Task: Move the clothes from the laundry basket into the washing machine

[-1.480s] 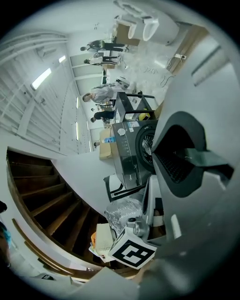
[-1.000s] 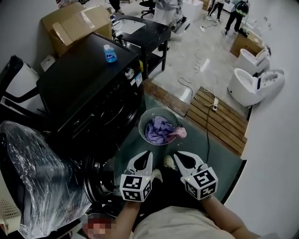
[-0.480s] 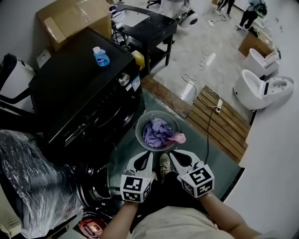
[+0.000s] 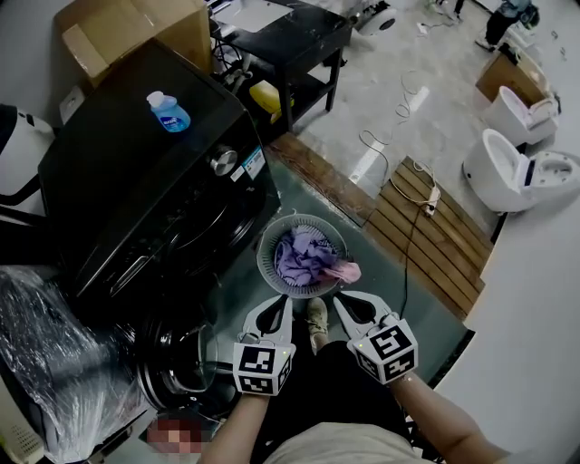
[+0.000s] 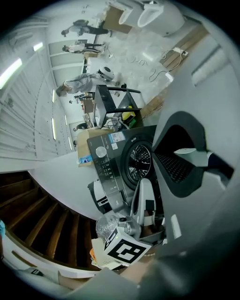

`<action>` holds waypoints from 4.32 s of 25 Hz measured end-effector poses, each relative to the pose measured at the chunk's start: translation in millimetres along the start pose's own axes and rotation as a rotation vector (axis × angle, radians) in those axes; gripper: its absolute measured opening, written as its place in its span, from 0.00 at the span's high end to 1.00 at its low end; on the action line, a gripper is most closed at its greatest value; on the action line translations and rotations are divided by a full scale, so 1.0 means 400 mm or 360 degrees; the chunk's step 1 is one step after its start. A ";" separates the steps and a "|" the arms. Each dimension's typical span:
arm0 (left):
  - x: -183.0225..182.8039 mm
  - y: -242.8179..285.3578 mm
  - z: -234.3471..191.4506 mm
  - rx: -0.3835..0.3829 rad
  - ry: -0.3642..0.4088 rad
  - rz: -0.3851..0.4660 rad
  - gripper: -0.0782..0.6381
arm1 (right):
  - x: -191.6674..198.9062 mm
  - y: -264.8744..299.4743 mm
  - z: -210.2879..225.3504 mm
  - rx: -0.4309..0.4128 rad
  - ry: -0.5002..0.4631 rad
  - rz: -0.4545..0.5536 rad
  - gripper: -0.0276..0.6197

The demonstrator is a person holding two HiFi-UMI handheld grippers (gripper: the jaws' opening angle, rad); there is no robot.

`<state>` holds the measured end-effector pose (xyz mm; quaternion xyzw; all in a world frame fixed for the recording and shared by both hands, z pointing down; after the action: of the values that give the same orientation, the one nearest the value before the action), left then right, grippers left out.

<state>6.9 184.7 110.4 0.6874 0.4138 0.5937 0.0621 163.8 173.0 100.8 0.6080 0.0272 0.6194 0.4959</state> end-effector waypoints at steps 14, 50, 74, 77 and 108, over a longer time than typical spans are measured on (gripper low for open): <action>0.120 0.195 -0.088 0.0158 -0.0018 -0.0273 0.89 | 0.072 0.172 0.048 0.0069 0.0104 -0.0105 0.92; 0.730 0.920 -0.316 0.0368 0.0419 -0.0824 0.56 | 0.651 0.645 0.265 0.0358 0.0565 -0.0324 0.92; 0.833 1.020 -0.337 0.0491 0.0455 -0.1170 0.87 | 0.688 0.640 0.284 0.0361 0.0564 -0.0314 0.92; 0.750 0.946 -0.347 0.0449 0.0380 -0.1049 0.87 | 0.648 0.629 0.279 0.0363 0.0511 -0.0307 0.92; 0.288 0.275 -0.387 0.0291 -0.0203 0.0206 0.87 | 0.396 0.812 0.092 -0.0014 -0.0269 -0.0246 0.80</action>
<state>-78.6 124.6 306.4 0.7518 0.4161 0.5114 -0.0130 40.3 90.2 432.0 0.6520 0.0294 0.5259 0.5454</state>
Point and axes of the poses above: the fingertips, and each gripper's own axes: y forward along the fingers, z to its right, x out of its underside, the point moved 6 cm from there along -y, backward along the fingers, and after that the axes turned 3 degrees about x, right-handed, at the moved point
